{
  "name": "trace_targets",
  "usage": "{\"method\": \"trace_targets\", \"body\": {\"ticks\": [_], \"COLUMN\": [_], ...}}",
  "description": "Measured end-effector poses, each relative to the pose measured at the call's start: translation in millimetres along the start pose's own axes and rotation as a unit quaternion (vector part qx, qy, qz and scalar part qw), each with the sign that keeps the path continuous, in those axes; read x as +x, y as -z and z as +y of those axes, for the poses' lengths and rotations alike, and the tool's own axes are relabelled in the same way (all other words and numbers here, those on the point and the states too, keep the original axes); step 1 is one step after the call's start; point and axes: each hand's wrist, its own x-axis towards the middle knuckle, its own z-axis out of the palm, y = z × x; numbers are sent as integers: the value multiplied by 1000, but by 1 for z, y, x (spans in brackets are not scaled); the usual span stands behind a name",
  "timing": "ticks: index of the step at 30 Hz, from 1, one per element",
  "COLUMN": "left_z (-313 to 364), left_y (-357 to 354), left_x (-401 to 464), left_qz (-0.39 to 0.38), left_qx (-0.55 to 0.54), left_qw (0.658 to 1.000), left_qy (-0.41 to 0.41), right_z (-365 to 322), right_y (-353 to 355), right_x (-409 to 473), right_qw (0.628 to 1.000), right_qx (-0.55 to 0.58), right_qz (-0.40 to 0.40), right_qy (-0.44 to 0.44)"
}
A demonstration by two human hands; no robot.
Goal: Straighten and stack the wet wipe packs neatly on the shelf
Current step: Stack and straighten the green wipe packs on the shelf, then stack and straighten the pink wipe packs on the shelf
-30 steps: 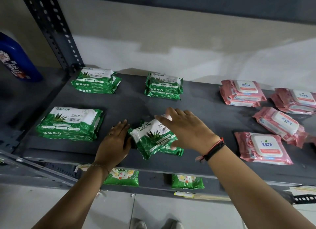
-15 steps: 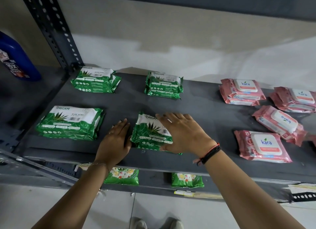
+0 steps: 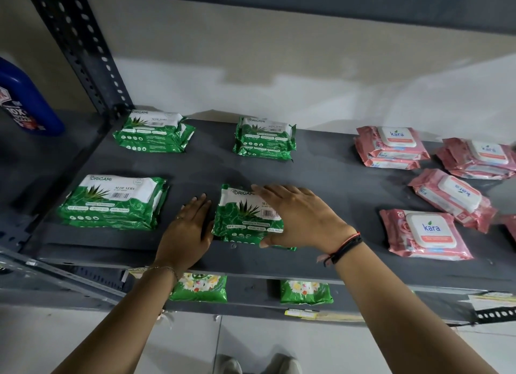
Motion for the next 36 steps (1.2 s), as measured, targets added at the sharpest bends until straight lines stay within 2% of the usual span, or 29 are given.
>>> {"method": "trace_targets", "body": {"ticks": [3,8,12,14,17,20,24,27,32,36], "left_z": [2,30,106,154,216,245,245,246,246,247], "left_y": [7,39,39,21,-20,-62,-99,-107,-108,-108], "left_x": [1,25,47,52,51,43,34,30,30,29], "left_qz": [2,104,141,127,94,62,15,3,15,27], "left_qx": [-26,33,54,62,42,47,44,40,40,31], "left_qw": [1000,994,987,986,989,990,997,998,999,999], "left_qy": [13,17,-55,-94,-106,-116,-60,-40,-35,-30], "right_z": [9,44,92,122,177,231,283,300,305,292], "right_y": [9,22,28,29,28,24,10,2,6,22], "right_x": [-12,-48,-84,-106,-137,-159,-171,-172,-171,-185], "right_qw": [999,995,986,979,969,958,949,944,937,935], "right_qx": [15,24,18,16,12,7,46,94,123,146], "right_qz": [24,81,128,149,166,159,83,50,57,143], "right_qy": [-21,-60,-106,-135,-185,-239,-302,-312,-321,-289]}}
